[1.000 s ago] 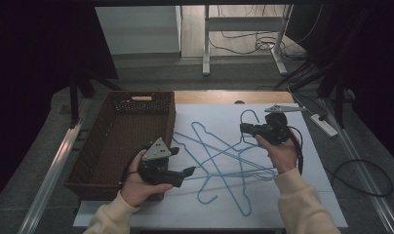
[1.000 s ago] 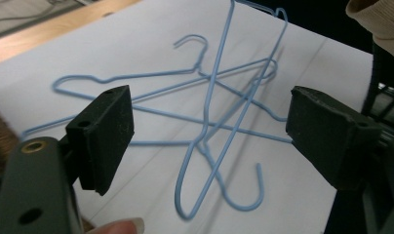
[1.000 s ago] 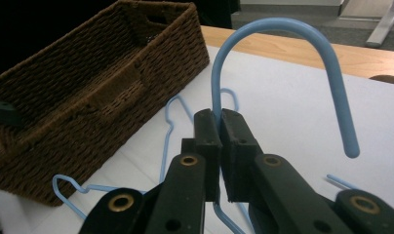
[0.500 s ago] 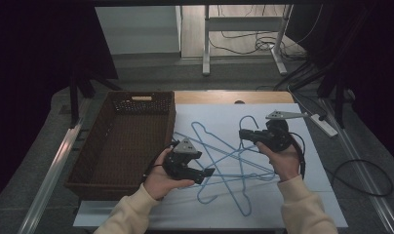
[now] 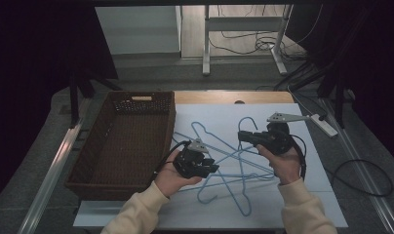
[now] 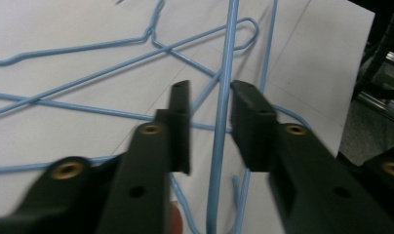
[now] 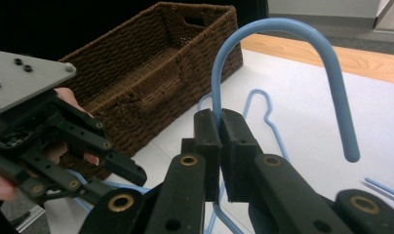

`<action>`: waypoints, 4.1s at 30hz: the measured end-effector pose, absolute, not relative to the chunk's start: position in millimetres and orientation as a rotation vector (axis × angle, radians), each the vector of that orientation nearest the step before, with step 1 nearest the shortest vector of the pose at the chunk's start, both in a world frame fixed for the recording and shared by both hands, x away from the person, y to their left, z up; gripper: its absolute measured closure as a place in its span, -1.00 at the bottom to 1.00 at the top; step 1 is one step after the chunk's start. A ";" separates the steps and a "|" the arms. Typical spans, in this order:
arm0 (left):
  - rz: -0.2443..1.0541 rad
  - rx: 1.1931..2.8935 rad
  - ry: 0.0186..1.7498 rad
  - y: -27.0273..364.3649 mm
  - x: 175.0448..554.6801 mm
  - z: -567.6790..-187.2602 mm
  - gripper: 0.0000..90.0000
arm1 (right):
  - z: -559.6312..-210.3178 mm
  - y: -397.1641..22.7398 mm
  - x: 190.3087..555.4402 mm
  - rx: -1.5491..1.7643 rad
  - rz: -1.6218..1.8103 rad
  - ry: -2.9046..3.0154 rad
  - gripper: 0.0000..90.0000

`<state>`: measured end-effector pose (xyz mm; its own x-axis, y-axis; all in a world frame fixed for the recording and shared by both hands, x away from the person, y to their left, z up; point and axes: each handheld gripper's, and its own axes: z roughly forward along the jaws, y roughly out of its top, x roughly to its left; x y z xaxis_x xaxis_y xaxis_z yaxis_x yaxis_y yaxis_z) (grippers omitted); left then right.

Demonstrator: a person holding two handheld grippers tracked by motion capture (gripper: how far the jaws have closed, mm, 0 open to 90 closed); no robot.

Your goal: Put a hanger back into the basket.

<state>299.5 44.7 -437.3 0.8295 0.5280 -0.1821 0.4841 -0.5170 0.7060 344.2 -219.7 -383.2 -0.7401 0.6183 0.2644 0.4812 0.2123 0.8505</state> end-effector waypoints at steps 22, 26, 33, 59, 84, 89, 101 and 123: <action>0.065 2.092 0.705 60.8 294.1 -417.3 0.92 | -366.5 -219.3 337.5 0.933 1.720 2.181 0.27; 0.091 2.055 0.723 69.4 293.9 -407.4 0.92 | -362.2 -225.2 330.8 0.909 1.734 2.126 0.06; 0.136 1.991 0.757 91.1 295.7 -389.7 0.92 | -363.0 -238.8 309.9 0.841 1.669 2.104 -0.23; 0.293 1.832 0.882 180.4 294.9 -360.6 0.92 | -457.5 -300.3 304.3 1.092 1.400 2.159 -0.46; 0.437 1.757 1.006 268.8 285.2 -367.6 0.92 | -480.8 -318.1 308.4 1.193 1.317 2.151 -0.44; 0.464 1.753 1.036 282.6 284.6 -373.3 0.92 | -482.4 -319.6 308.8 1.200 1.312 2.152 -0.44; 0.530 1.720 1.133 326.2 281.4 -395.9 0.92 | -484.3 -317.2 309.4 1.191 1.281 2.170 -0.44; 0.525 1.880 1.143 325.0 290.8 -435.5 0.92 | -485.7 -318.2 311.1 1.206 1.266 2.168 -0.44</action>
<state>290.8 325.0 -435.5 0.4934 0.8667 -0.0737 0.5089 -0.2190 0.8325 311.1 -318.2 -485.7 -0.5739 0.8115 0.1101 0.4946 0.2363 0.8364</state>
